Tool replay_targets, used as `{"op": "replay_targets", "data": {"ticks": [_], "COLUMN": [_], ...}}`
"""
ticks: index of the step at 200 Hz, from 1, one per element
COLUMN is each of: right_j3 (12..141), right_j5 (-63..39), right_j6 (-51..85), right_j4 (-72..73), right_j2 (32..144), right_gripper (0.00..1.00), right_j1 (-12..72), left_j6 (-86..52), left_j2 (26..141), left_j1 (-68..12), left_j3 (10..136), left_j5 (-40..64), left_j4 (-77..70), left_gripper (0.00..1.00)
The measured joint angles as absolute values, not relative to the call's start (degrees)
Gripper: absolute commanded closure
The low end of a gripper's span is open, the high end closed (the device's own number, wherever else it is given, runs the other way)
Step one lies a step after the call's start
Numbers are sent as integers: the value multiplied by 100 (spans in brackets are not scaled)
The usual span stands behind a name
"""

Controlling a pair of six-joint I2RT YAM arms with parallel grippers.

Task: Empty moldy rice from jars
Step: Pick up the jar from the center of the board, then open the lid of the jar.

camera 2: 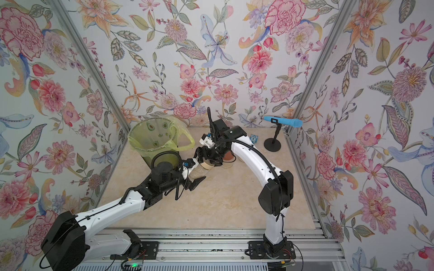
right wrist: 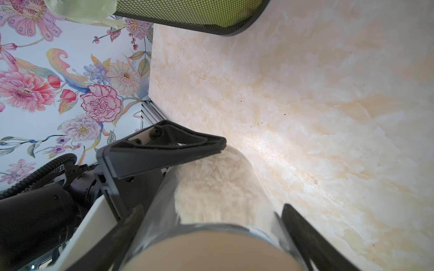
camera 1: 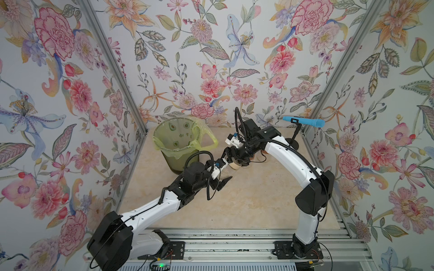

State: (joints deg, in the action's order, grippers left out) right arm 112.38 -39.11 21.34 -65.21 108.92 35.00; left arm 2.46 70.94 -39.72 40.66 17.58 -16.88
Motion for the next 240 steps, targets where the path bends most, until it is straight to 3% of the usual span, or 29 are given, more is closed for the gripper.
{"op": "replay_targets", "data": {"ticks": [9, 17, 162, 240], "right_j3": [11236, 11236, 10643, 8853], "right_j5": [-3900, -3885, -3883, -3850], "right_j6": [2154, 2176, 2379, 3114], "right_j4": [-6517, -6510, -6514, -4554], "right_j2": [10886, 10873, 9968, 8527], "right_gripper": [4, 0, 0, 0], "right_j1": [3500, 3494, 3533, 3535], "left_j6": [213, 189, -429, -1087], "left_j2": [7094, 7087, 6893, 6510], "left_j1": [-3972, -3972, -3959, -3955], "left_j3": [4066, 4064, 4066, 4066], "left_j5": [1758, 1752, 978, 851], "left_j4": [-1697, -1732, -1850, -1841], "left_gripper": [100, 100, 100, 100]}}
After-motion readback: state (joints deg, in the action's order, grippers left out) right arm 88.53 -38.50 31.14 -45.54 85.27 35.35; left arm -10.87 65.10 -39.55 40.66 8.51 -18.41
